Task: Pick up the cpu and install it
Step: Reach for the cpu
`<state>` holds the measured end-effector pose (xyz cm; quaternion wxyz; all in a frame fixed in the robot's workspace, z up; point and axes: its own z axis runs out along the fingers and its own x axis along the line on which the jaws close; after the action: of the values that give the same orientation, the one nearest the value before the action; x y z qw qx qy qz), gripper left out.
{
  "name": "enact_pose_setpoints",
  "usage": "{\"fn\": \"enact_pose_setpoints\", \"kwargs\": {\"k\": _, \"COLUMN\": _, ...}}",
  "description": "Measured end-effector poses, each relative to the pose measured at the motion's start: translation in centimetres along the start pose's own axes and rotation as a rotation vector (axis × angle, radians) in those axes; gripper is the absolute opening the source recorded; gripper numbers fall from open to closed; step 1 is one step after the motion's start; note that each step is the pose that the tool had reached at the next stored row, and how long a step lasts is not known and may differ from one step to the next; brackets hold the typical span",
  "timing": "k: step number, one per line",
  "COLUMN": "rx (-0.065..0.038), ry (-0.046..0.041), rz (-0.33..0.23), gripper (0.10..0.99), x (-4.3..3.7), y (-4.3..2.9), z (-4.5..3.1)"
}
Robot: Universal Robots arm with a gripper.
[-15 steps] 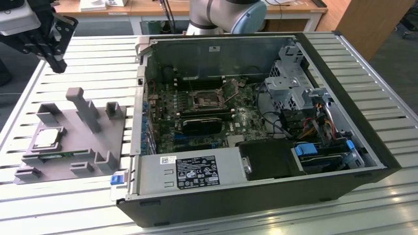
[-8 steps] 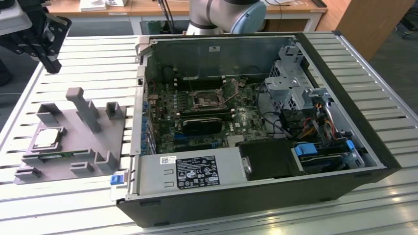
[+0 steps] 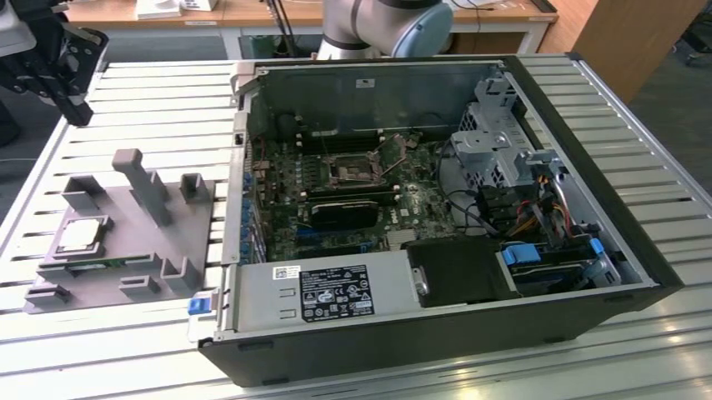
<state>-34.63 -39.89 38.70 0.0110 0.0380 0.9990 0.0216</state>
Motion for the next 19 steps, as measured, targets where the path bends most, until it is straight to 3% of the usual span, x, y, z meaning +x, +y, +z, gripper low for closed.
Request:
{"fn": "enact_pose_setpoints", "kwargs": {"k": 15, "rx": 0.000, "ry": 0.0007, "rz": 0.000, "gripper": 0.106, "x": 2.76, "y": -0.22, "z": 0.06}}
{"fn": "enact_pose_setpoints", "kwargs": {"k": 19, "rx": 0.000, "ry": 0.0008, "rz": 0.000, "gripper": 0.106, "x": 3.82, "y": -0.31, "z": 0.06}}
